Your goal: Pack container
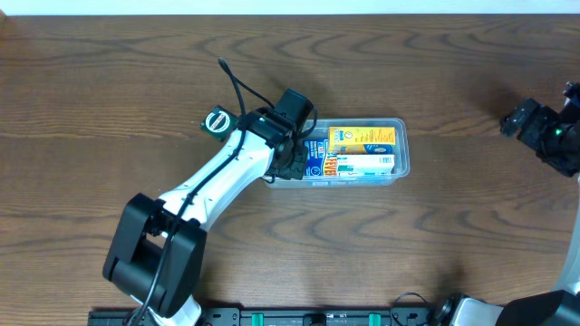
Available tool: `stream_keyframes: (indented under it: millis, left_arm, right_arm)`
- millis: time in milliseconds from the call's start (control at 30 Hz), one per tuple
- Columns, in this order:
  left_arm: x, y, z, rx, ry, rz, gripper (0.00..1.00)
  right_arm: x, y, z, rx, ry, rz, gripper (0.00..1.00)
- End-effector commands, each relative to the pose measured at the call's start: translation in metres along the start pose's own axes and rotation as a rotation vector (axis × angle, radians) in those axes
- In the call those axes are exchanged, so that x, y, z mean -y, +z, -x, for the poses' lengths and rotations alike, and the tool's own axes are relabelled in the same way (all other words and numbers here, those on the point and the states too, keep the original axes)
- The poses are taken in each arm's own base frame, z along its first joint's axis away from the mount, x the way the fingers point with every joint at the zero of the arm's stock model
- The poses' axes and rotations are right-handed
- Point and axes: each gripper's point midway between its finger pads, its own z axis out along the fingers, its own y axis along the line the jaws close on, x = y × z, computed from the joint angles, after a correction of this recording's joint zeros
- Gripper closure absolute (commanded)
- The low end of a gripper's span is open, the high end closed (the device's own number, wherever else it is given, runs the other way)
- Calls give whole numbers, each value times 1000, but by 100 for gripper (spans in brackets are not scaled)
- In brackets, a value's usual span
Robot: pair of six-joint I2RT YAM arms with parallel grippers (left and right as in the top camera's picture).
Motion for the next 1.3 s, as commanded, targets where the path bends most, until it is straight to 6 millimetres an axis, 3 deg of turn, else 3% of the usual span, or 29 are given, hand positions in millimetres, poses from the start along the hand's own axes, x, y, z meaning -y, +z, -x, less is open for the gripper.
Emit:
stream_keyframes:
  millis: [0, 500, 933, 1267]
  left_arm:
    - [-5, 1, 10, 24, 12, 29, 94]
    - [-18, 4, 28, 101, 10, 112, 94]
    - [-14, 12, 25, 85, 24, 114, 95]
    - [-13, 13, 34, 122, 23, 114, 94]
  right_arm:
    - [-1, -3, 4, 12, 12, 5, 1]
    - [-1, -3, 4, 12, 12, 5, 1]
    - [-1, -3, 4, 12, 12, 5, 1]
    - [-1, -3, 4, 12, 12, 5, 1]
